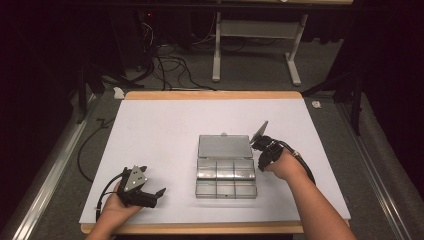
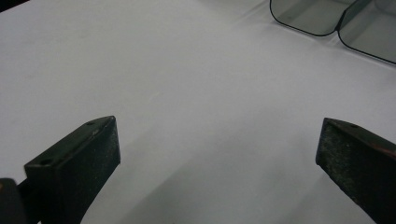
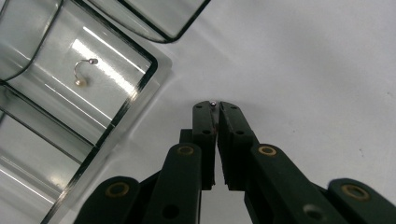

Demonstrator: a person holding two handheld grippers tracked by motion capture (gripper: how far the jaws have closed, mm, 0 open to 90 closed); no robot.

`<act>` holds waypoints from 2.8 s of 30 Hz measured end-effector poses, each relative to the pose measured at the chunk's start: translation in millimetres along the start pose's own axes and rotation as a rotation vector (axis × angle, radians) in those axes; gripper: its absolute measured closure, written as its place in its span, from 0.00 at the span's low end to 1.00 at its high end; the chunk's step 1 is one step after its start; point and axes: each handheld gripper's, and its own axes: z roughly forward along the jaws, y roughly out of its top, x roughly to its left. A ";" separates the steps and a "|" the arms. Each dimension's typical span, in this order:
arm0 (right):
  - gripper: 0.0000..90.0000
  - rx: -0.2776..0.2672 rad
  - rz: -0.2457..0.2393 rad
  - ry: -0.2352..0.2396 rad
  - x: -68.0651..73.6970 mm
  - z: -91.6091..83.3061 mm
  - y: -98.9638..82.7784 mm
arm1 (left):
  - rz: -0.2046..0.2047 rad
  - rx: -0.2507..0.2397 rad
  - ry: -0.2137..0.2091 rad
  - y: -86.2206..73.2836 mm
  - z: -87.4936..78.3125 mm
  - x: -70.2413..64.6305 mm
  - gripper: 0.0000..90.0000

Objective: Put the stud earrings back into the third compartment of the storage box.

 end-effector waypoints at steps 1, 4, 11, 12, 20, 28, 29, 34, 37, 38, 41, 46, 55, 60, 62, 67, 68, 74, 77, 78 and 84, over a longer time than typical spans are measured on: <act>0.96 0.002 0.002 0.002 0.2 0.3 -0.3 | 0.000 0.000 0.000 0.0 0.0 0.0 0.00; 0.96 0.001 -0.004 0.003 0.3 -0.5 -1.0 | 0.001 0.000 0.001 0.0 0.0 -0.2 0.00; 0.96 -0.006 -0.010 -0.009 1.7 -16.8 -9.0 | 0.002 -0.001 0.002 0.0 0.1 -0.3 0.00; 0.96 -0.008 -0.012 -0.009 1.8 -19.5 -10.4 | 0.002 -0.001 0.002 0.0 0.1 -0.3 0.01; 0.96 -0.024 -0.013 -0.016 5.4 -38.3 -14.6 | 0.005 0.003 0.004 0.1 0.0 -0.4 0.00; 0.96 -0.040 -0.045 -0.013 17.8 -55.0 -11.3 | 0.004 0.001 0.005 0.1 0.2 -0.6 0.00; 0.96 -0.040 -0.045 -0.013 17.8 -55.0 -11.3 | 0.007 0.003 0.005 0.1 0.0 -0.5 0.00; 0.96 -0.051 -0.078 -0.004 29.7 -56.7 -7.4 | 0.006 0.001 0.004 0.0 -0.1 -0.4 0.00; 0.96 -0.055 -0.093 0.000 34.2 -57.3 -5.7 | 0.006 -0.001 0.005 -0.1 -0.3 -0.4 0.00; 0.96 -0.055 -0.096 0.003 37.3 -57.3 -4.5 | 0.007 -0.001 0.004 -0.1 -0.3 -0.5 0.01; 0.96 -0.053 -0.124 0.006 44.9 -57.0 -0.9 | 0.003 0.000 0.001 0.1 0.2 -0.3 0.01; 0.96 -0.048 -0.159 0.017 56.5 -49.2 8.3 | 0.006 0.004 -0.001 0.1 0.2 -0.1 0.01; 0.96 -0.008 -0.181 0.026 67.6 -31.4 21.3 | 0.008 0.001 -0.002 0.1 0.0 -0.3 0.00; 0.96 0.014 -0.187 0.026 66.4 -16.6 24.8 | 0.010 0.004 -0.004 0.2 0.0 -0.3 0.00; 0.96 0.019 -0.168 0.026 66.8 -13.2 24.6 | 0.006 0.002 -0.003 0.2 0.3 -0.6 0.01; 0.96 0.027 -0.183 0.029 65.1 -6.4 26.0 | 0.009 0.003 -0.002 0.2 0.2 -0.7 0.00; 0.95 0.035 -0.183 0.021 65.5 -4.1 25.8 | 0.010 0.003 -0.002 0.2 0.2 -0.7 0.00; 0.90 0.020 -0.173 0.025 65.4 -8.8 25.8 | 0.009 0.003 -0.002 0.2 0.2 -0.7 0.00; 0.90 0.019 -0.134 0.026 67.2 -16.2 24.8 | 0.008 0.001 -0.001 0.1 0.4 -0.9 0.01; 0.90 -0.003 -0.177 0.024 64.3 -19.1 24.9 | 0.008 0.001 -0.001 0.1 0.3 -0.9 0.00; 0.89 -0.039 -0.141 0.008 58.2 -44.4 15.5 | 0.008 -0.001 0.000 0.1 0.4 -1.2 0.00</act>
